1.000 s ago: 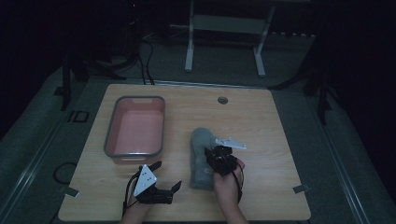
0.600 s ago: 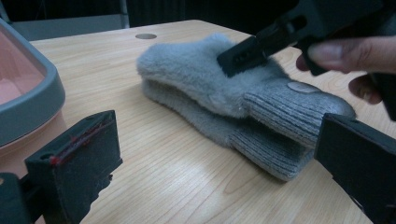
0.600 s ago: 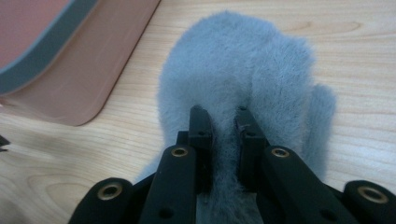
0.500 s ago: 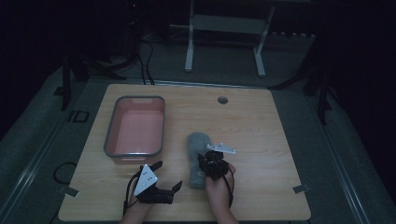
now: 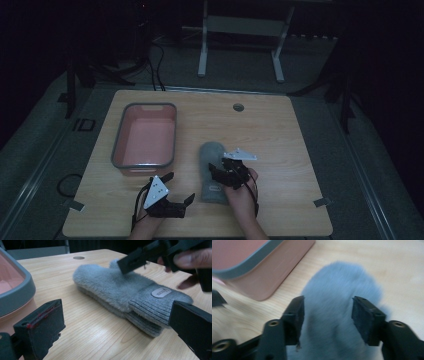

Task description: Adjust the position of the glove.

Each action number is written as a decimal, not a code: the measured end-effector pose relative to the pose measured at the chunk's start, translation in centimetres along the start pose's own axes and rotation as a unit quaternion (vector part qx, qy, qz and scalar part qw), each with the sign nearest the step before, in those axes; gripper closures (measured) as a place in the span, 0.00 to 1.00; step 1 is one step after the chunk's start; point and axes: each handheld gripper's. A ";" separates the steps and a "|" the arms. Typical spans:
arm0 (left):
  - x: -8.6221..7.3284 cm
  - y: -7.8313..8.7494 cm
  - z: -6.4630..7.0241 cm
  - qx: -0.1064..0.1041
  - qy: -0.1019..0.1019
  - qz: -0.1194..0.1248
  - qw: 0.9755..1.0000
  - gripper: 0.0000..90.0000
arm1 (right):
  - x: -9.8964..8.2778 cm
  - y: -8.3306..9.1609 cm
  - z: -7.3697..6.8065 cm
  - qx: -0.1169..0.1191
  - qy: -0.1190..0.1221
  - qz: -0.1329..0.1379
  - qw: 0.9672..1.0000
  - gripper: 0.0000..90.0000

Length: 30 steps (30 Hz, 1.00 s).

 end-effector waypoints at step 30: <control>3.4 -2.3 -0.8 -0.057 0.028 -0.076 0.995 0.01 | 1.7 2.2 7.7 0.104 0.081 -0.089 0.987 0.16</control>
Point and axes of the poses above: each handheld gripper's, and its own axes: y roughly backward along the jaws, x roughly out of its top, z roughly to its right, and after that the axes turned 15 degrees about -y, right-handed
